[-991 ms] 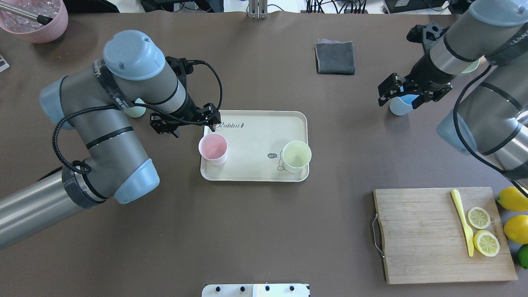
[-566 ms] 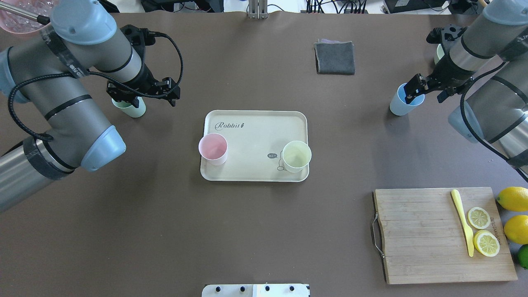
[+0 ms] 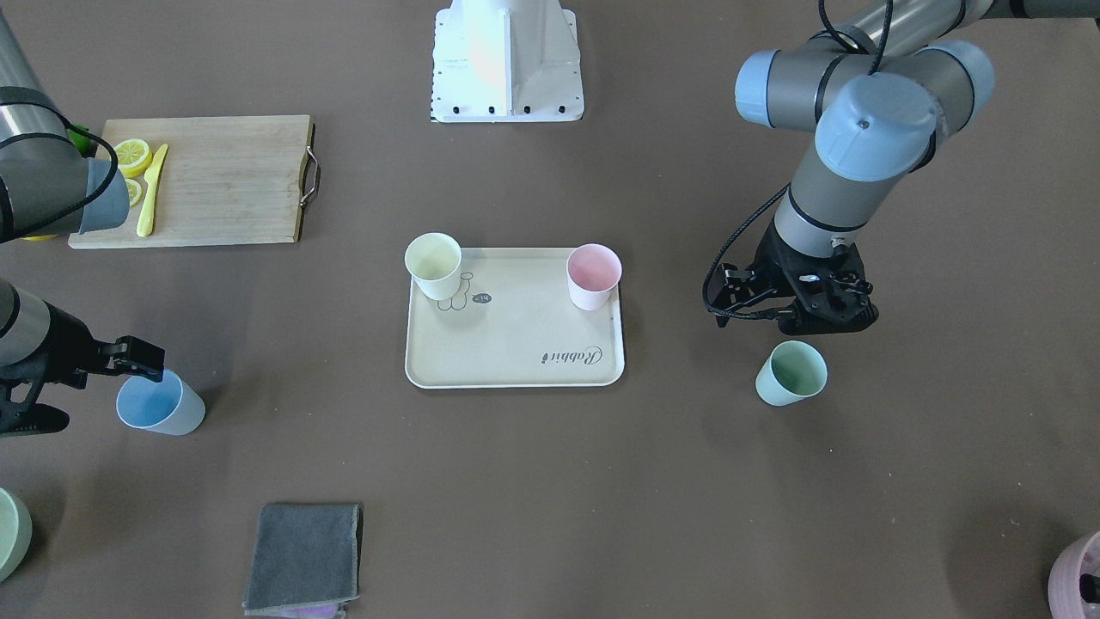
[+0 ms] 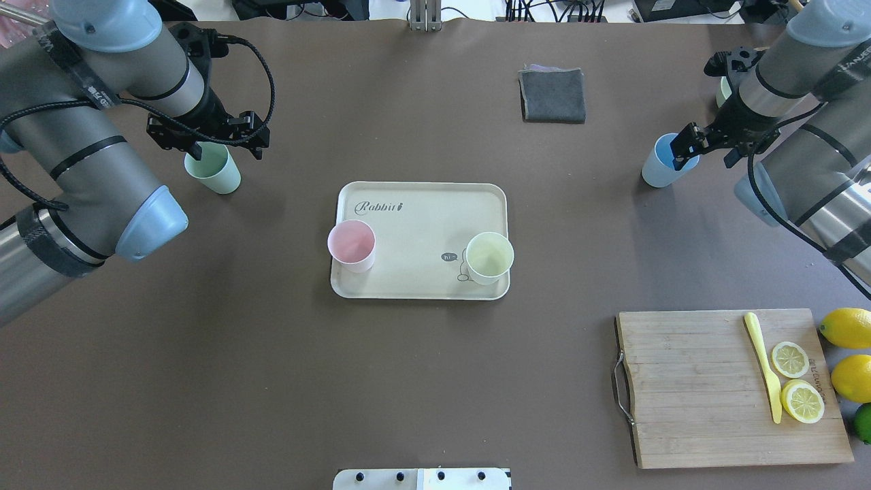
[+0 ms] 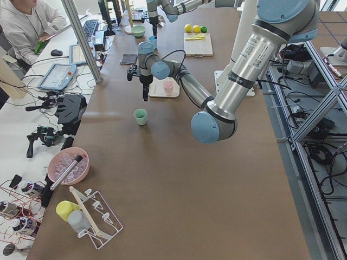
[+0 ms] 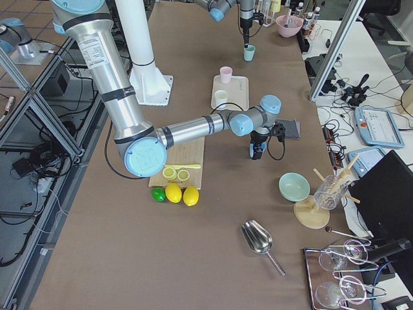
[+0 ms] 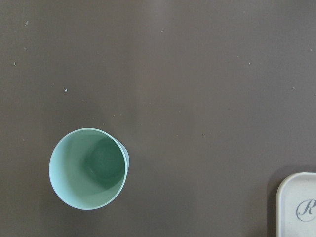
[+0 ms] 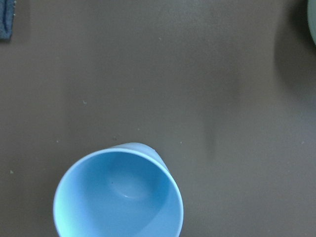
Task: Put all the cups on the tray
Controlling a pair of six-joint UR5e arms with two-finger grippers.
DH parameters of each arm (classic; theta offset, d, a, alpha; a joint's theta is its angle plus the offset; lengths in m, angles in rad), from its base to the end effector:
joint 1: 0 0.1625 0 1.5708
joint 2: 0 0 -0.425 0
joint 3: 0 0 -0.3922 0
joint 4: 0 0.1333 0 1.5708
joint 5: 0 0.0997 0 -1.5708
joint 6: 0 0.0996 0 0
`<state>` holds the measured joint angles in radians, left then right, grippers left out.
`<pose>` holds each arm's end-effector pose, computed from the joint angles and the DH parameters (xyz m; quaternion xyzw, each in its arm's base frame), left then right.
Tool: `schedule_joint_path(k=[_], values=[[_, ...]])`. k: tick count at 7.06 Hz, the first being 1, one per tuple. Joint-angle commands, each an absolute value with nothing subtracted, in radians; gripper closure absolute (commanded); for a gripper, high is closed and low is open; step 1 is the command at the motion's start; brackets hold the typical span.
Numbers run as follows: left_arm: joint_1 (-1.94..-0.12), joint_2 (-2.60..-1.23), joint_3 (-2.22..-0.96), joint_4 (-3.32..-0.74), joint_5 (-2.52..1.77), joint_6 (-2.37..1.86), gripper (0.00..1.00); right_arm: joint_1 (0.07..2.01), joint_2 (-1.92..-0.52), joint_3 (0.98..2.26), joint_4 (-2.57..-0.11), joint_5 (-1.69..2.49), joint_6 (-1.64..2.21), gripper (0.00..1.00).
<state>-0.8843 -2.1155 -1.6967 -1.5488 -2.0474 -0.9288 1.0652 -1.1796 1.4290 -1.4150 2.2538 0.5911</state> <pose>0.3508 -0.5663 0.2926 0.0523 0.3784 -0.0366 0.9234 -0.2601 -0.6152 0.4903 -0.0092 -0.3788 -0.0279 0.9250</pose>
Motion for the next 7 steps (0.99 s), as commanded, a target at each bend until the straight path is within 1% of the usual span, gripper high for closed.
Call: schedule_joint_path(k=[1, 3, 4, 6, 7], values=[[-0.885, -2.112, -1.697, -1.551, -2.045, -0.928, 0.02, 1.084, -1.138, 1.376, -1.413, 2.255, 0.588, 0.03], [-0.881, -2.112, -1.695, -1.551, -2.045, -0.928, 0.02, 1.114, -1.118, 1.347, -1.417, 2.26, 0.584, 0.03], [-0.881, -2.112, -1.694, -1.552, -2.043, -0.928, 0.02, 1.098, -1.099, 1.306, -1.41, 2.257, 0.591, 0.04], [-0.882, -2.111, -1.694, -1.552, -2.043, -0.928, 0.02, 1.051, -1.103, 1.302, -1.407, 2.253, 0.594, 0.05], [-0.882, -2.112, -1.695, -1.551, -2.043, -0.928, 0.02, 1.046, -1.109, 1.305, -1.407, 2.255, 0.597, 0.28]])
